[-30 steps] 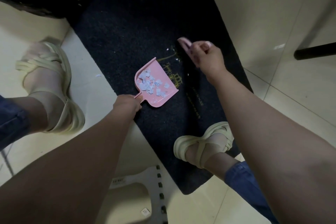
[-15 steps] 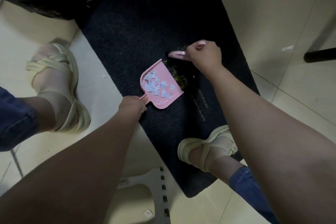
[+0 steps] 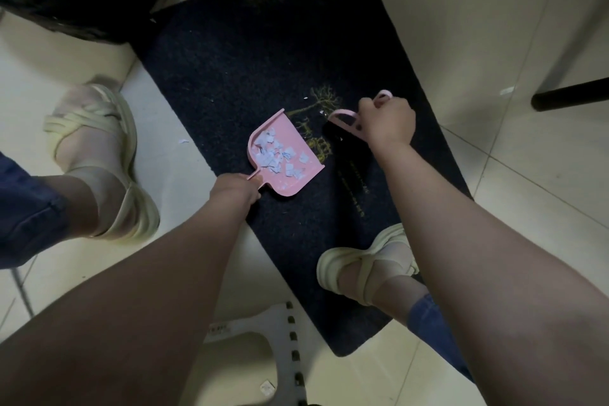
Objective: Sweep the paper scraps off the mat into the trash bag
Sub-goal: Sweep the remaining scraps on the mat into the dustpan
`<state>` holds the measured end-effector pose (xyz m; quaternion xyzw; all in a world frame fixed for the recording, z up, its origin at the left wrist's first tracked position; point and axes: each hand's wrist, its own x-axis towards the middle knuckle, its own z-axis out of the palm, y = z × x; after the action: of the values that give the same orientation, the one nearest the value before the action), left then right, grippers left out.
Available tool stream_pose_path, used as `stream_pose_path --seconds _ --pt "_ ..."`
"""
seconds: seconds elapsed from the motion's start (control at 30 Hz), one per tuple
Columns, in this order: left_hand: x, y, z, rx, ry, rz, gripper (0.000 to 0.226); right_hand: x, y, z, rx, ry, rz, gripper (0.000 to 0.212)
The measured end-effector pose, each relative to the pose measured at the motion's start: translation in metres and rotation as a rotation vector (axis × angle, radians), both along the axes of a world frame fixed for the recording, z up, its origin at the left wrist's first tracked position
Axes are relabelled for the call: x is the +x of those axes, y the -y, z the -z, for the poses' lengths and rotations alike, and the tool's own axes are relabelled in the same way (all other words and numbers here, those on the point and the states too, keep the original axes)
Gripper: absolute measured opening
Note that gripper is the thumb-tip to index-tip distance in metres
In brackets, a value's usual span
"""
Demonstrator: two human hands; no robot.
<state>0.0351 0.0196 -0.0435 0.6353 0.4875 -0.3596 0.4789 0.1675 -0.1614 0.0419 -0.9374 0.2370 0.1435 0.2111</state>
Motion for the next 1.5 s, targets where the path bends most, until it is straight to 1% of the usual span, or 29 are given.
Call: stream_pose_path --seconds 0.1,0.13,0.2,0.27,0.3,0.33,0.37,0.43,0.5,0.57,0.63,0.7,0.77,0.87,0.97,1.03,1.13,1.2,1.3,1.33,1.4,1.5 --pt "0.000 0.001 -0.002 -0.005 0.009 -0.001 0.034 -0.002 0.001 -0.007 0.055 0.132 0.077 0.039" --pt "0.000 0.001 -0.003 -0.002 0.019 -0.001 0.034 -0.003 0.001 -0.007 0.088 0.147 0.100 0.040" --pt "-0.002 -0.002 -0.003 0.003 0.031 -0.005 0.034 -0.002 -0.002 -0.003 0.181 0.113 0.121 0.038" --pt "-0.006 -0.004 -0.004 -0.002 0.050 -0.001 0.033 -0.003 -0.002 0.001 0.256 -0.013 0.120 0.033" --pt "-0.007 -0.006 -0.003 -0.010 0.057 0.002 0.034 -0.005 -0.001 0.003 0.242 -0.078 0.129 0.030" --pt "-0.008 -0.007 -0.003 -0.018 0.063 0.000 0.034 -0.006 0.001 0.003 0.213 -0.099 0.153 0.032" --pt "-0.009 -0.007 -0.003 -0.026 0.067 -0.001 0.034 -0.008 0.004 0.003 0.181 -0.072 0.187 0.035" --pt "-0.009 -0.008 -0.005 -0.032 0.072 0.000 0.033 -0.013 0.011 -0.003 0.138 0.052 0.264 0.036" --pt "-0.009 -0.007 -0.006 -0.043 0.079 0.010 0.033 -0.023 0.018 -0.004 0.147 0.121 0.323 0.038" --pt "-0.010 -0.008 -0.006 -0.042 0.085 0.015 0.032 -0.034 0.019 0.002 0.247 0.086 0.355 0.031" --pt "-0.008 -0.009 -0.006 -0.027 0.088 0.004 0.033 -0.045 0.015 0.009 0.371 0.005 0.347 0.025" --pt "-0.004 -0.006 -0.006 -0.019 0.090 -0.020 0.034 -0.051 0.014 0.011 0.408 0.022 0.306 0.025" --pt "0.001 0.000 -0.008 -0.033 0.104 -0.033 0.033 -0.053 0.020 0.008 0.354 0.128 0.304 0.028" --pt "0.007 0.015 -0.012 -0.058 0.125 -0.004 0.030 -0.054 0.041 0.004 0.141 0.241 0.385 0.031" --pt "0.008 0.025 -0.014 -0.076 0.121 -0.009 0.031 -0.053 0.060 0.005 0.020 0.224 0.467 0.034" --pt "0.007 0.028 -0.013 -0.075 0.114 -0.013 0.031 -0.051 0.072 0.010 0.017 0.144 0.459 0.034" --pt "0.003 0.026 -0.012 -0.061 0.114 -0.017 0.030 -0.054 0.071 0.017 0.167 0.068 0.381 0.031" --pt "0.003 0.028 -0.011 -0.044 0.111 -0.018 0.029 -0.059 0.059 0.019 0.221 0.081 0.243 0.033" --pt "0.001 0.027 -0.011 -0.045 0.102 -0.025 0.031 -0.065 0.030 0.020 0.264 0.050 0.035 0.029" --pt "0.001 0.027 -0.012 -0.047 0.104 -0.029 0.032 -0.066 0.024 0.019 0.279 0.044 0.022 0.029" --pt "0.001 0.023 -0.013 -0.044 0.111 -0.030 0.031 -0.065 0.018 0.016 0.324 0.105 0.088 0.031" --pt "0.001 0.010 -0.012 -0.018 0.135 -0.008 0.031 -0.059 0.021 0.009 0.271 0.230 0.183 0.029"
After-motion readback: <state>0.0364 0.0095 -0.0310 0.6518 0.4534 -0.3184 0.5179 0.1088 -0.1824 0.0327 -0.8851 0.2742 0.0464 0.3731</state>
